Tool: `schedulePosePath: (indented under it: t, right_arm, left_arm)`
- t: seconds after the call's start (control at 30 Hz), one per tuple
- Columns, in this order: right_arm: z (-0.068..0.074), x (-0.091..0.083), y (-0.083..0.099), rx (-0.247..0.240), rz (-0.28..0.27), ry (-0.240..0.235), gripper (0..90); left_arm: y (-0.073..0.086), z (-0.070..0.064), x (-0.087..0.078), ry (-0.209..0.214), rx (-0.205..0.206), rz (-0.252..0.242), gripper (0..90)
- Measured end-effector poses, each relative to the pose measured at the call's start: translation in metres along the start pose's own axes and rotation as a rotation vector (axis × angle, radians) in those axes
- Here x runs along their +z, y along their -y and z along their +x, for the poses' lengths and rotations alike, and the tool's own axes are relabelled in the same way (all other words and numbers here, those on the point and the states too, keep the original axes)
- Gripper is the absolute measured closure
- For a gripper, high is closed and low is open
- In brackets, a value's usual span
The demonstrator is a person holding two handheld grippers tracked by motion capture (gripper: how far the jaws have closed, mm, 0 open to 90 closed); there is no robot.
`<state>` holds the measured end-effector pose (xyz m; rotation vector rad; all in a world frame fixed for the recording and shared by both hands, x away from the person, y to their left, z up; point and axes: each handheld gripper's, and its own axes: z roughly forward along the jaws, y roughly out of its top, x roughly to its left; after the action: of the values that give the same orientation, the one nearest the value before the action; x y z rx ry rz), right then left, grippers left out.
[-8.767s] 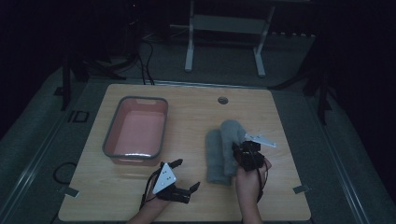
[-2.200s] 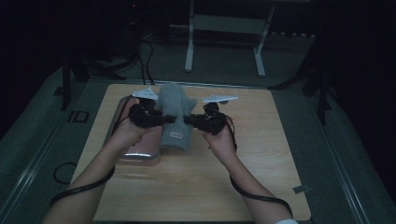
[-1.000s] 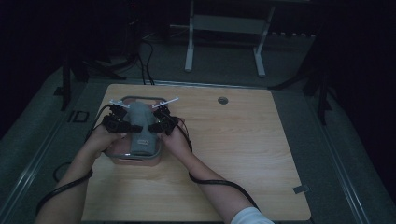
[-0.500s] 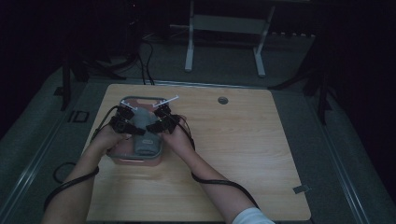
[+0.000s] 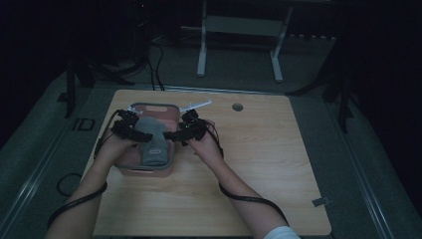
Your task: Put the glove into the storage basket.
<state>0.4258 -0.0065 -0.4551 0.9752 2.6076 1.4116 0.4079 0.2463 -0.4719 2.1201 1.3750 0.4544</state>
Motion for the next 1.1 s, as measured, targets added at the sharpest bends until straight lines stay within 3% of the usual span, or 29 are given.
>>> schedulePosePath:
  t: [0.1, 0.3, 0.47, 0.57, 0.73, 1.1]
  right_arm:
    - [-0.004, -0.008, 0.005, -0.03, 0.001, 0.0, 18.5]
    - [-0.006, -0.024, 0.015, -0.11, 0.0, 0.007, 15.7]
    - [-0.006, -0.035, 0.025, -0.166, 0.005, 0.005, 15.7]
    - [-0.007, -0.04, 0.031, -0.175, 0.014, 0.008, 15.6]
    - [-0.012, -0.049, 0.041, -0.177, 0.018, 0.014, 15.6]
    - [-0.02, -0.077, 0.065, -0.204, 0.02, 0.028, 15.4]
  left_arm:
    - [0.006, -0.002, -0.012, -0.016, 0.006, -0.08, 14.3]
    - [0.016, -0.015, -0.027, 0.0, 0.016, -0.154, 12.9]
    - [0.023, -0.043, -0.039, 0.021, 0.057, -0.231, 12.9]
    - [0.024, -0.053, -0.042, 0.044, 0.07, -0.25, 12.9]
    - [0.023, -0.081, -0.046, 0.094, 0.104, -0.3, 12.9]
    - [0.024, -0.119, -0.042, 0.179, 0.175, -0.317, 13.0]
